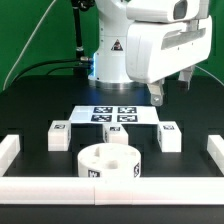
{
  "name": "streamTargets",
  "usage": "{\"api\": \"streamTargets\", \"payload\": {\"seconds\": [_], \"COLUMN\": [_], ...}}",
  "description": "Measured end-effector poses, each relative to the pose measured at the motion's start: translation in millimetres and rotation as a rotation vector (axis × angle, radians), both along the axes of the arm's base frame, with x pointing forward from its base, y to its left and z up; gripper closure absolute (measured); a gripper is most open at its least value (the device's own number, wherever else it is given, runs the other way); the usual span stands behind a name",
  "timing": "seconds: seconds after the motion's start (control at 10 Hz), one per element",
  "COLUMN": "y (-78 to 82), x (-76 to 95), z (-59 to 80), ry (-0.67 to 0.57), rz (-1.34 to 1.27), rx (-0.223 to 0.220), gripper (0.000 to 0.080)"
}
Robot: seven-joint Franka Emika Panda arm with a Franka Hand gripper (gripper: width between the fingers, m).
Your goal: Assemble stool
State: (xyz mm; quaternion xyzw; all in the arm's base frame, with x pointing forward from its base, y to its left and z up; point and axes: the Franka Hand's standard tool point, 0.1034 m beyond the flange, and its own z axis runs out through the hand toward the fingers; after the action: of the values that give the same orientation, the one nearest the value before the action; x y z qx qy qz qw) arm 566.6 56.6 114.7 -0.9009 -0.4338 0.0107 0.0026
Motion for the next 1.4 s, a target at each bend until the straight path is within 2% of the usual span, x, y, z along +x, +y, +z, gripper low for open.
{"api": "streamTargets", "payload": {"seconds": [0.3,0.6,0.8,1.0,1.2,1.4], "y": [-2.0,-34.1,-52.7,-65.5,-79.8,-79.2], "x": [-0.4,-14.1,-16.6,-11.2,5.0,10.4], "z": [-0.7,-19.9,-34.7,-44.6,-58.8,-55.7], "ry": [-0.002,-0.025,-0.025,-0.052,-0.071,-0.061], "rz": [0.017,0.108,0.129,0.149,0.169,0.17], "rx": [0.0,0.001,0.005,0.007,0.01,0.011], "gripper": [0.015,0.015,0.015,0.015,0.015,0.015]}}
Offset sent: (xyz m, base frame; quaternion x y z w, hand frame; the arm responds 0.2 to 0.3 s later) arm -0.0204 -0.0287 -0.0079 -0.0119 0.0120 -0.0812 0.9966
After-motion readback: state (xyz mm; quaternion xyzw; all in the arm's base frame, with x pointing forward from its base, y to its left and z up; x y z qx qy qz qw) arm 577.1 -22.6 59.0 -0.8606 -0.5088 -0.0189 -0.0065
